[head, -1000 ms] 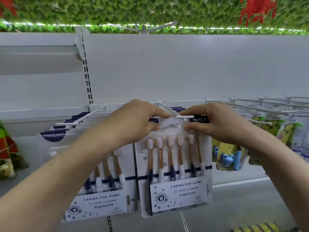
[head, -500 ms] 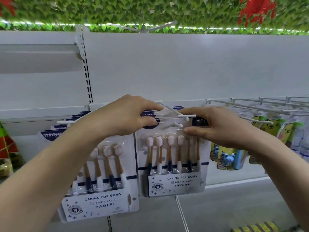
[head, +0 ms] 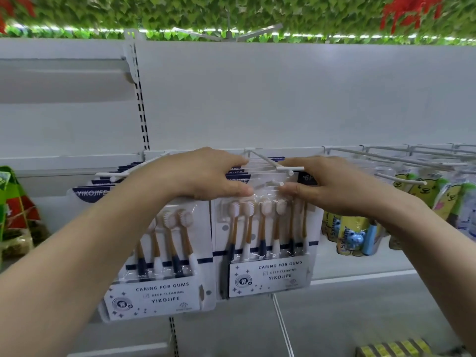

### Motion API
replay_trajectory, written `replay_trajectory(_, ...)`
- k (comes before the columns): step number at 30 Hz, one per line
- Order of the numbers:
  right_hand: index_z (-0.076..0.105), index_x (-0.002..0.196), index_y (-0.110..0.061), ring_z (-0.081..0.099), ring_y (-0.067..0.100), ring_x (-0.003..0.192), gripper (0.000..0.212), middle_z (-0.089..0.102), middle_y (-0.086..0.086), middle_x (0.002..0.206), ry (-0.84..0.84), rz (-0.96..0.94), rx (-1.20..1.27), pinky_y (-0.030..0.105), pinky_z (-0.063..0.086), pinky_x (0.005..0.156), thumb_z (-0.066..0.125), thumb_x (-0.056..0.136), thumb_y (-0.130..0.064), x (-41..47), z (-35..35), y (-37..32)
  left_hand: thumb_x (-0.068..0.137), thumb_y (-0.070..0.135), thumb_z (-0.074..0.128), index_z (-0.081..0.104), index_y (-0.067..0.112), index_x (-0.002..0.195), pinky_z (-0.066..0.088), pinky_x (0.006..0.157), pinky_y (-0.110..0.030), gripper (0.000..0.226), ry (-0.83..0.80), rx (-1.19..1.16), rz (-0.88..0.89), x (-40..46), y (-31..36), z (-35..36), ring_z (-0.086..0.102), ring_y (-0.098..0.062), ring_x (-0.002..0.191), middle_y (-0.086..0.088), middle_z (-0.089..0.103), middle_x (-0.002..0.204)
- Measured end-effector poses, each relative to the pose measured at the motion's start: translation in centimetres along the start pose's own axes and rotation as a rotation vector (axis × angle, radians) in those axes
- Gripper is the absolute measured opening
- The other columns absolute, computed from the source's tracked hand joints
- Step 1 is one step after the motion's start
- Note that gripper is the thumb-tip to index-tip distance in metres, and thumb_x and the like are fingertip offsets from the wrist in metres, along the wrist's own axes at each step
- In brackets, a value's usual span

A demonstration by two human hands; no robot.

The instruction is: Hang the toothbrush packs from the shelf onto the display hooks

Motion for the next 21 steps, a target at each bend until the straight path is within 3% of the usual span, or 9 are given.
replay_trajectory(3,0.052,0.141,-0.037,0.061,0.016,0.113,0.044,0.068,-0.007,0.123,0.011,-0.016,-0.01,0.028,0.039,0.08,0.048,0.099,-0.051,-0.1,0.1,-0.2,0.096,0.057,0.046,0.025,0.038,0.154,0.031,0.114,-0.034,0.065,0.037,0.01,-0.014,-0.1,0.5,-0.3,0.036,-0.019,0.142,0.006,0.038,0.156)
replay_trajectory(6,0.057,0.134,-0.031,0.062,0.02,0.105,0.04,0.07,-0.003,0.114,0.008,-0.038,-0.036,0.033,0.046,0.082,0.045,0.1,-0.05,0.0,0.4,-0.1,0.099,0.054,0.042,0.04,0.035,0.149,0.032,0.113,-0.035,0.054,-0.025,-0.003,-0.036,-0.4,1.1,-0.3,0.041,-0.018,0.138,0.007,0.044,0.152)
replay_trajectory(10,0.048,0.146,-0.03,0.056,0.021,0.122,0.049,0.063,-0.002,0.134,-0.017,-0.058,-0.025,0.028,0.038,0.086,0.046,0.101,-0.051,-0.2,-0.2,0.6,0.098,0.056,0.041,0.044,0.034,0.146,0.03,0.112,-0.032,0.053,0.014,-0.029,-0.09,-1.1,1.8,-1.7,0.041,-0.016,0.136,0.009,0.045,0.151)
replay_trajectory(13,0.045,0.149,-0.027,0.05,0.02,0.133,0.054,0.055,-0.003,0.146,0.008,-0.073,-0.01,0.03,0.038,0.101,0.046,0.101,-0.051,-0.8,-2.5,1.4,0.096,0.059,0.042,0.04,0.034,0.149,0.027,0.114,-0.033,0.058,0.108,-0.011,-0.156,-2.0,2.7,-4.3,0.037,-0.017,0.141,0.006,0.039,0.155)
replay_trajectory(15,0.044,0.149,-0.026,0.049,0.019,0.134,0.054,0.051,-0.003,0.149,0.032,-0.103,-0.026,0.028,0.036,0.102,0.046,0.101,-0.05,-1.5,-4.7,2.0,0.096,0.057,0.045,0.042,0.032,0.148,0.03,0.111,-0.034,0.058,0.159,-0.001,-0.186,-2.5,3.9,-6.1,0.043,-0.019,0.137,0.003,0.043,0.153)
replay_trajectory(19,0.045,0.148,-0.027,0.054,0.019,0.124,0.053,0.053,-0.004,0.148,0.06,-0.168,-0.087,0.026,0.034,0.091,0.049,0.1,-0.05,-3.1,-9.1,3.4,0.095,0.056,0.05,0.045,0.031,0.146,0.035,0.11,-0.039,0.057,0.231,0.032,-0.185,-2.9,8.5,-8.6,0.046,-0.022,0.134,0.001,0.047,0.15)
replay_trajectory(21,0.046,0.147,-0.029,0.054,0.021,0.125,0.053,0.054,-0.003,0.147,0.069,-0.197,-0.136,0.029,0.037,0.096,0.052,0.099,-0.05,-4.0,-11.1,4.5,0.094,0.055,0.052,0.045,0.03,0.145,0.035,0.108,-0.038,0.058,0.256,0.076,-0.16,-2.6,11.6,-9.0,0.046,-0.022,0.133,0.001,0.048,0.148)
Point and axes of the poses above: each hand's wrist, its own x-axis towards the middle knuckle, its own z-axis out of the palm, y = z × x, the point moved 6 cm from there along x, towards the middle knuckle
